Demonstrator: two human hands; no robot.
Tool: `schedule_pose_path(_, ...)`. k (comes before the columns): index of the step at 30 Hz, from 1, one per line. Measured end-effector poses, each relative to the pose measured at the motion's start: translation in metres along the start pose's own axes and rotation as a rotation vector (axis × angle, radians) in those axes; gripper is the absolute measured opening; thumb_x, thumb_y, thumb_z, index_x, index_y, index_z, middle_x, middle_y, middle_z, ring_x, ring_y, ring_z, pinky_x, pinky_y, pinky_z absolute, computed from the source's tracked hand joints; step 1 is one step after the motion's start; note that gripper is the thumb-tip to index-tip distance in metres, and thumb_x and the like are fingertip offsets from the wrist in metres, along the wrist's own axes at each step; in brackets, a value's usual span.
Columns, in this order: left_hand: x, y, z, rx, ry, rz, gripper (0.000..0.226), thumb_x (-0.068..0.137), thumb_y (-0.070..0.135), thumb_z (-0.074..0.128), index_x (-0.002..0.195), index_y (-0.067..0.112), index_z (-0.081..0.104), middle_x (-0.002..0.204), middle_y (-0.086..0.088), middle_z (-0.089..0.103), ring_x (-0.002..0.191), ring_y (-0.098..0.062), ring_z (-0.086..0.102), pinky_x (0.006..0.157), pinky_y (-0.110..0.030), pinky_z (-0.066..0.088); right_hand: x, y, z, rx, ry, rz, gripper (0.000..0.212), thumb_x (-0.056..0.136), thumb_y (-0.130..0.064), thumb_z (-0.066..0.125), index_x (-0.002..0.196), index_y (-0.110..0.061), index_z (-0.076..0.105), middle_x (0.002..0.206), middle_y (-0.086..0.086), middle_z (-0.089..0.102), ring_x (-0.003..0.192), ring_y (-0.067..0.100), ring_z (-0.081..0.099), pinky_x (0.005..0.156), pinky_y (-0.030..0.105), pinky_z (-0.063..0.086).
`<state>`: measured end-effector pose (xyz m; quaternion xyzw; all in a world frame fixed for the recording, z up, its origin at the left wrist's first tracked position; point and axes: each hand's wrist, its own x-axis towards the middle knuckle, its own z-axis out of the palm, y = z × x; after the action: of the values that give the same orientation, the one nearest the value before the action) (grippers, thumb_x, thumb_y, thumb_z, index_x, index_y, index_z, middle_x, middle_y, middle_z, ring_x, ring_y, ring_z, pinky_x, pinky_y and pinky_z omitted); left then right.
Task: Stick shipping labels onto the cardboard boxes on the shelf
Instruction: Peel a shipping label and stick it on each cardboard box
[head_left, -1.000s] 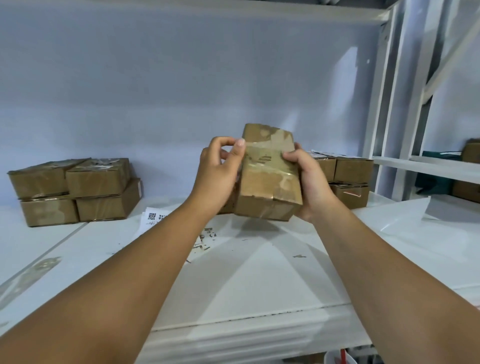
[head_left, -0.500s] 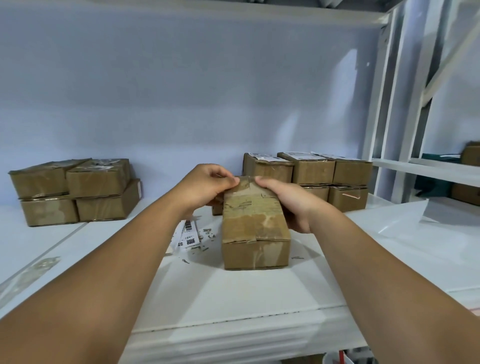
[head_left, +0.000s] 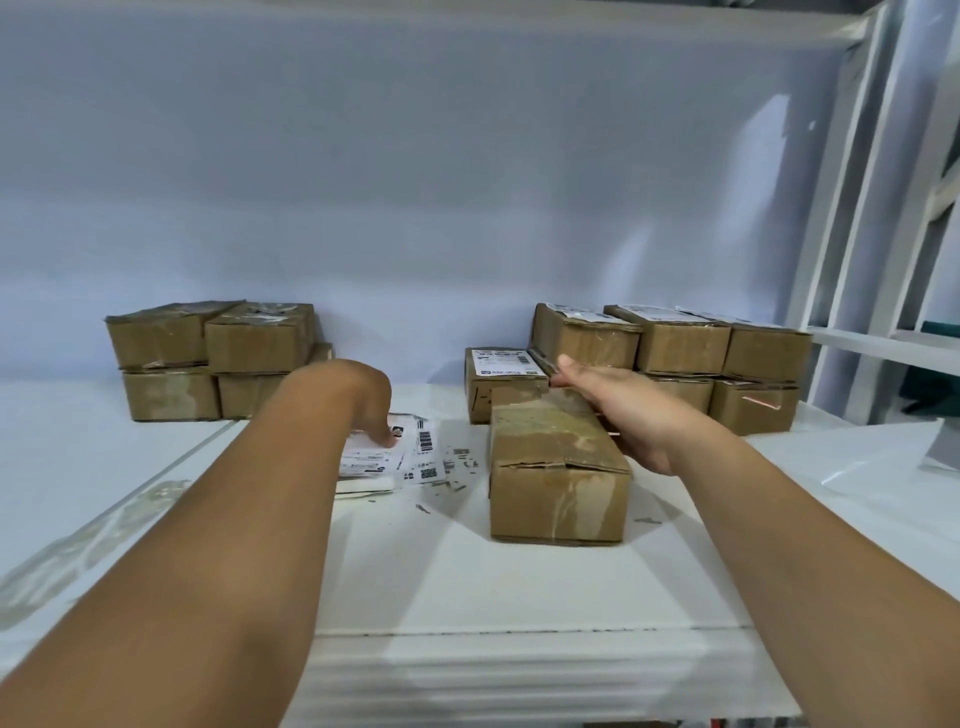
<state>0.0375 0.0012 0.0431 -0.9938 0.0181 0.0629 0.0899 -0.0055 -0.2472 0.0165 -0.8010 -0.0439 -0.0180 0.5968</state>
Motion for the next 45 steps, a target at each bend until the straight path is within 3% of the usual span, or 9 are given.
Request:
schedule_pose_path(4, 0.001, 0.002, -0.003, 0.014, 0.056, -0.039, 0.057, 0.082, 0.028, 0.072, 0.132, 0.009, 0.050, 0.127, -0.006, 0.058, 0.111, -0.025, 0.059, 0.092, -0.032, 0.049, 0.000, -0.001, 0.000, -0.036, 0.030, -0.050, 0.028, 0.092, -0.048, 0.051, 0.094, -0.025, 0.064, 0.093, -0.007, 0.068, 0.092, 0.010, 0.061, 0.098, 0.034, 0.042)
schedule_pose_path(12, 0.000, 0.003, -0.003, 0.082, 0.089, -0.076, 0.046, 0.078, 0.026, 0.076, 0.112, 0.002, 0.059, 0.107, -0.013, 0.061, 0.108, -0.027, 0.059, 0.089, -0.036, 0.051, 0.008, 0.003, -0.001, -0.054, 0.090, -0.057, 0.033, 0.091, -0.053, 0.050, 0.094, -0.024, 0.067, 0.096, -0.004, 0.064, 0.106, 0.021, 0.056, 0.100, 0.039, 0.039)
schedule_pose_path(16, -0.005, 0.002, -0.006, 0.020, 0.188, -0.079, 0.054, 0.081, 0.013, 0.072, 0.129, 0.006, 0.048, 0.120, -0.010, 0.060, 0.101, -0.023, 0.059, 0.075, -0.027, 0.047, 0.010, 0.004, -0.001, -0.048, 0.122, -0.056, 0.034, 0.091, -0.055, 0.049, 0.091, -0.026, 0.067, 0.101, -0.003, 0.064, 0.108, 0.022, 0.057, 0.099, 0.040, 0.041)
schedule_pose_path(21, -0.004, 0.000, -0.005, -0.155, 0.346, -0.078, 0.062, 0.078, -0.006, 0.062, 0.134, 0.008, 0.038, 0.098, -0.011, 0.058, 0.087, -0.029, 0.058, 0.069, -0.033, 0.048, 0.009, 0.004, -0.002, -0.061, 0.139, -0.050, 0.036, 0.092, -0.054, 0.048, 0.093, -0.024, 0.067, 0.097, -0.006, 0.062, 0.106, 0.019, 0.056, 0.099, 0.039, 0.041)
schedule_pose_path(28, -0.014, 0.007, -0.007, -0.100, 0.459, -0.157, 0.035, 0.086, -0.002, 0.047, 0.118, 0.011, 0.055, 0.114, -0.010, 0.056, 0.103, -0.031, 0.056, 0.074, -0.035, 0.044, 0.011, 0.005, -0.002, -0.067, 0.148, -0.044, 0.036, 0.092, -0.056, 0.048, 0.091, -0.025, 0.067, 0.101, -0.003, 0.062, 0.110, 0.022, 0.055, 0.103, 0.042, 0.041)
schedule_pose_path(33, -0.021, 0.013, -0.019, -0.194, 0.787, -0.137, 0.034, 0.083, -0.008, 0.045, 0.111, 0.008, 0.055, 0.096, -0.014, 0.054, 0.081, -0.033, 0.050, 0.066, -0.034, 0.037, 0.010, 0.003, -0.003, -0.030, 0.160, -0.075, 0.030, 0.091, -0.052, 0.053, 0.091, -0.025, 0.067, 0.103, -0.003, 0.066, 0.109, 0.018, 0.058, 0.102, 0.039, 0.042)
schedule_pose_path(38, -0.030, 0.027, -0.029, -0.683, 1.236, 0.008, 0.021, 0.094, 0.007, 0.039, 0.100, 0.011, 0.059, 0.085, -0.008, 0.056, 0.074, -0.029, 0.048, 0.062, -0.034, 0.038, 0.008, -0.002, -0.003, 0.072, 0.250, -0.189, 0.024, 0.091, -0.044, 0.056, 0.083, -0.024, 0.067, 0.091, -0.007, 0.069, 0.097, 0.012, 0.062, 0.096, 0.032, 0.043)
schedule_pose_path(42, -0.030, 0.037, -0.033, -1.125, 1.094, 0.136, 0.024, 0.094, 0.008, 0.039, 0.089, 0.015, 0.062, 0.085, 0.001, 0.060, 0.069, -0.016, 0.054, 0.050, -0.017, 0.038, 0.006, -0.004, -0.002, 0.116, 0.270, -0.248, 0.028, 0.092, -0.048, 0.053, 0.086, -0.025, 0.067, 0.087, -0.007, 0.071, 0.089, 0.005, 0.063, 0.097, 0.031, 0.042)
schedule_pose_path(45, -0.024, 0.040, -0.026, -0.839, 1.069, 0.082, 0.027, 0.093, 0.008, 0.041, 0.100, 0.019, 0.064, 0.092, -0.003, 0.065, 0.073, -0.022, 0.059, 0.057, -0.022, 0.046, 0.006, -0.005, -0.003, 0.131, 0.274, -0.251, 0.035, 0.091, -0.055, 0.049, 0.088, -0.024, 0.067, 0.088, -0.005, 0.073, 0.095, 0.009, 0.064, 0.102, 0.036, 0.040)
